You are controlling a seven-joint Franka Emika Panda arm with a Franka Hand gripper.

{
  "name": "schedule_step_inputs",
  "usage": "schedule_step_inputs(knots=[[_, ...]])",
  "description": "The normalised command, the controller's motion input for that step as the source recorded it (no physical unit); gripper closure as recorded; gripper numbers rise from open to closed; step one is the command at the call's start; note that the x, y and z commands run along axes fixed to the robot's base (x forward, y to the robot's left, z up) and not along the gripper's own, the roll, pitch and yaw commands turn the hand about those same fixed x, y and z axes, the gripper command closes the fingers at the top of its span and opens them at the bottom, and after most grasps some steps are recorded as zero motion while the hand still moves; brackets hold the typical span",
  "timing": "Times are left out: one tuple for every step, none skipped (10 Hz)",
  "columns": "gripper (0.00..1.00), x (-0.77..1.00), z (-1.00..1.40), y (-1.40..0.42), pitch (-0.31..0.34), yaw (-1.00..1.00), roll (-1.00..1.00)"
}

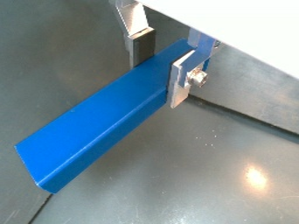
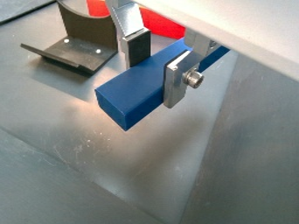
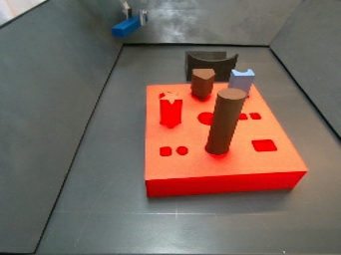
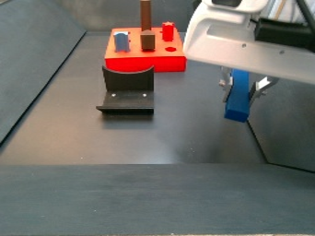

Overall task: Pick up the rectangle object. Move up. Place the rectangle object on the fixture. Regrasp the rectangle object. Move to above the board. Insert the rectangle object.
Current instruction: Place the rectangle object on the fixture.

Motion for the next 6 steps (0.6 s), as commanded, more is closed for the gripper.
schedule_step_inputs(knots=[[1.0, -0.03, 1.0, -0.01, 0.124, 0.01, 0.09], [1.0, -0.04, 1.0, -0.01, 0.118, 0.01, 0.09], [1.0, -0.04, 1.0, 0.0, 0.119, 0.01, 0.1], [1.0, -0.04, 1.0, -0.01, 0.117, 0.02, 0.1], [1.0, -0.04, 0.94, -0.01, 0.115, 0.01, 0.1], [1.0, -0.03, 0.83, 0.0, 0.11, 0.01, 0.09]])
